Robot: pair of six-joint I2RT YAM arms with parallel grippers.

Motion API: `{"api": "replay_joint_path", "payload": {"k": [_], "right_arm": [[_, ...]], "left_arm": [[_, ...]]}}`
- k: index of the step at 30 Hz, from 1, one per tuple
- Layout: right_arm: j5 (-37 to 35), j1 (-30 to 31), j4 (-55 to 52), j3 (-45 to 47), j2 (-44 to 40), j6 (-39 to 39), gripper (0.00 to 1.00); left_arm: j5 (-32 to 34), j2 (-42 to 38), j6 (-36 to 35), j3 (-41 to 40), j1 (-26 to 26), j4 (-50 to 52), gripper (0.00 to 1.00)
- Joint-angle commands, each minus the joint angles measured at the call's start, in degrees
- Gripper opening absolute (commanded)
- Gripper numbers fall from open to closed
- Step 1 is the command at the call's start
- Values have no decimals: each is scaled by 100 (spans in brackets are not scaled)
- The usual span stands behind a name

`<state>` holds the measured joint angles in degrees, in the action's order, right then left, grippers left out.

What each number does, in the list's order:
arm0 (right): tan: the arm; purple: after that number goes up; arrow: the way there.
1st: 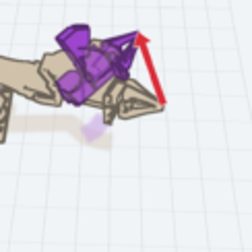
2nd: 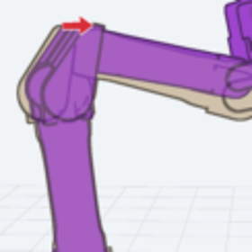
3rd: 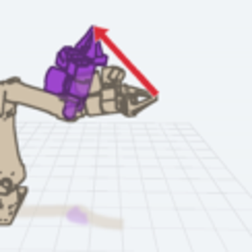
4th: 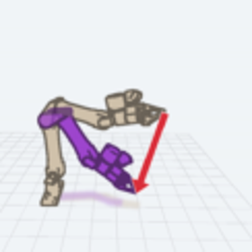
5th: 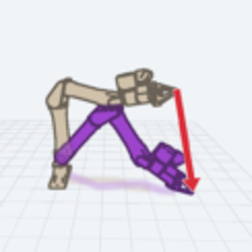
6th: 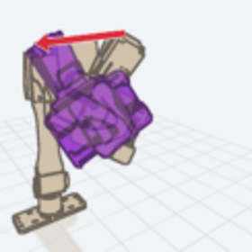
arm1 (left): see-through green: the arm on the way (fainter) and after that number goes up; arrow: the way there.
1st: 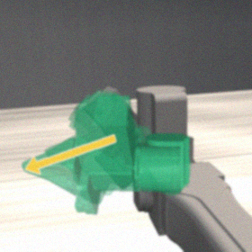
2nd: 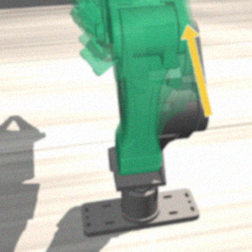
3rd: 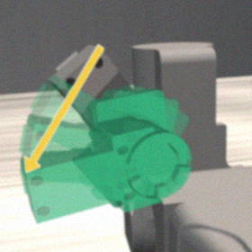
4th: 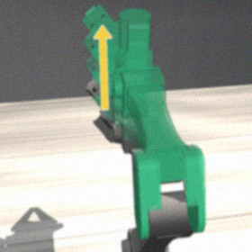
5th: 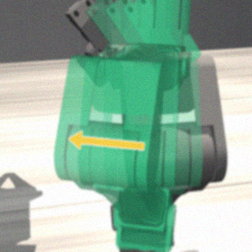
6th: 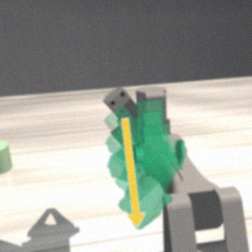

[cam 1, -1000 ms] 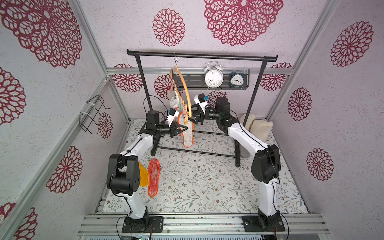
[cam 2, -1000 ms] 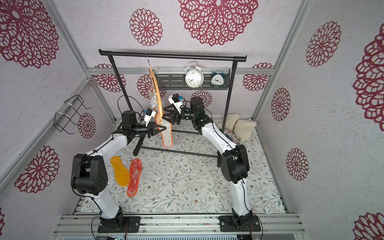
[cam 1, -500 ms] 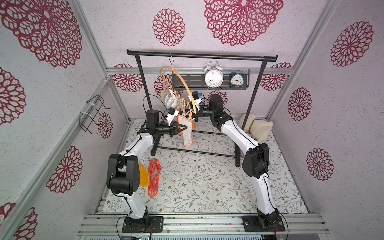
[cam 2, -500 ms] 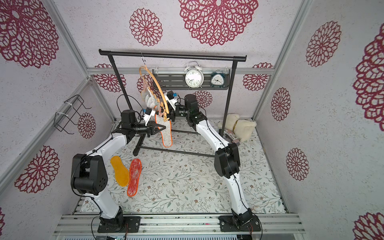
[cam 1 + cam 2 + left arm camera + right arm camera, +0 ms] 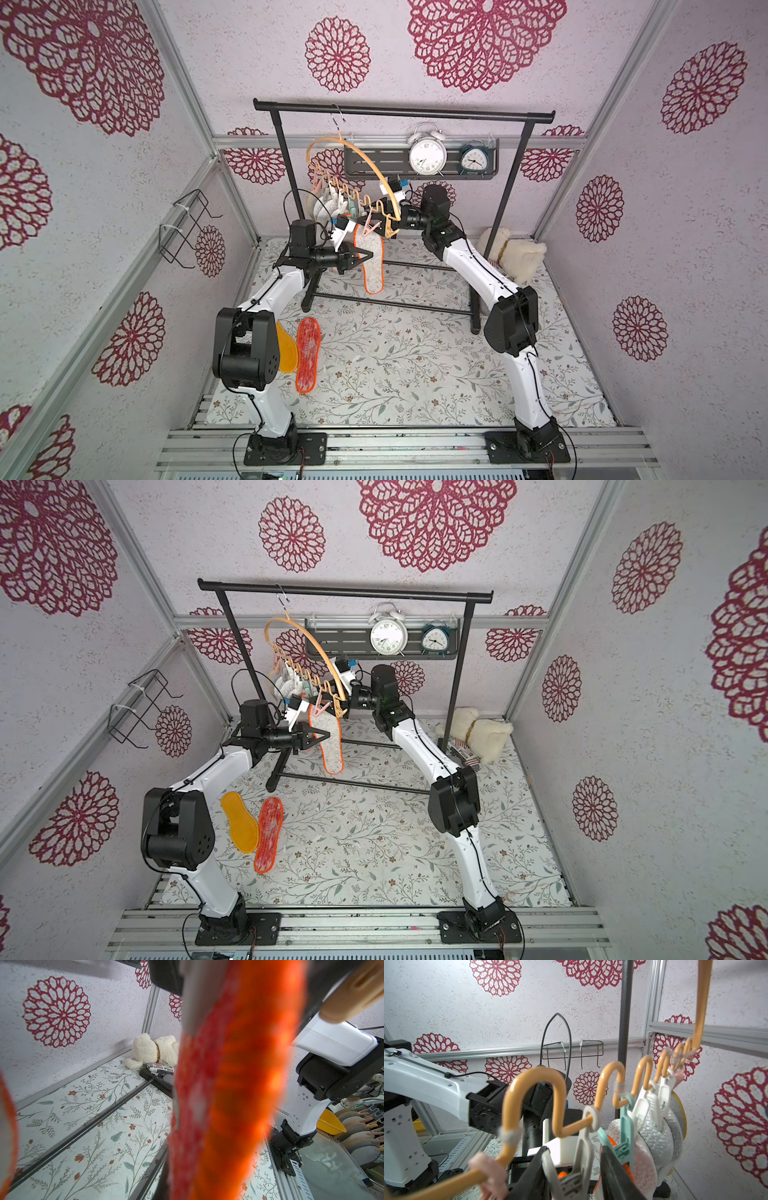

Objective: Take the shoe insoles off the hanger
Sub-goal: Open the clamp at the hanger, then place the insole at the center of the board.

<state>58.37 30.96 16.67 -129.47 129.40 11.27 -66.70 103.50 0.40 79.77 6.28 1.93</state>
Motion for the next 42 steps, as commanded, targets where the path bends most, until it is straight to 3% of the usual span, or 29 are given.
{"api": "replay_joint_path", "payload": {"k": [1, 8, 12, 18, 21, 31, 36, 39, 42], "right_arm": [[238, 33, 439, -219, -39, 309, 41], [298, 33, 367, -430, 75, 355, 26], [265, 43, 349, -431, 102, 362, 10], [56, 41, 302, -535, 163, 346, 3], [17, 33, 294, -535, 178, 339, 3], [-129, 29, 243, -575, 300, 409, 3], [-177, 17, 291, -610, 339, 485, 3], [-177, 24, 285, -612, 347, 489, 3], [-194, 28, 270, -615, 340, 487, 3]], "left_arm": [[-116, -164, -119, 136, -61, 70, 0], [-116, -179, -149, 101, -70, 271, 0], [-78, -250, -191, 74, -75, 351, 0], [220, -434, -345, -6, -70, 873, 0], [592, -783, -133, -576, -65, 806, 0], [3122, -2886, 1074, -2757, 241, 1604, 0], [5253, -3622, 1863, -2801, 974, 3033, 0], [6028, -3680, 2381, -2712, 1395, 3764, 0], [7081, -3576, 3345, -2549, 1725, 4593, 0]]}}
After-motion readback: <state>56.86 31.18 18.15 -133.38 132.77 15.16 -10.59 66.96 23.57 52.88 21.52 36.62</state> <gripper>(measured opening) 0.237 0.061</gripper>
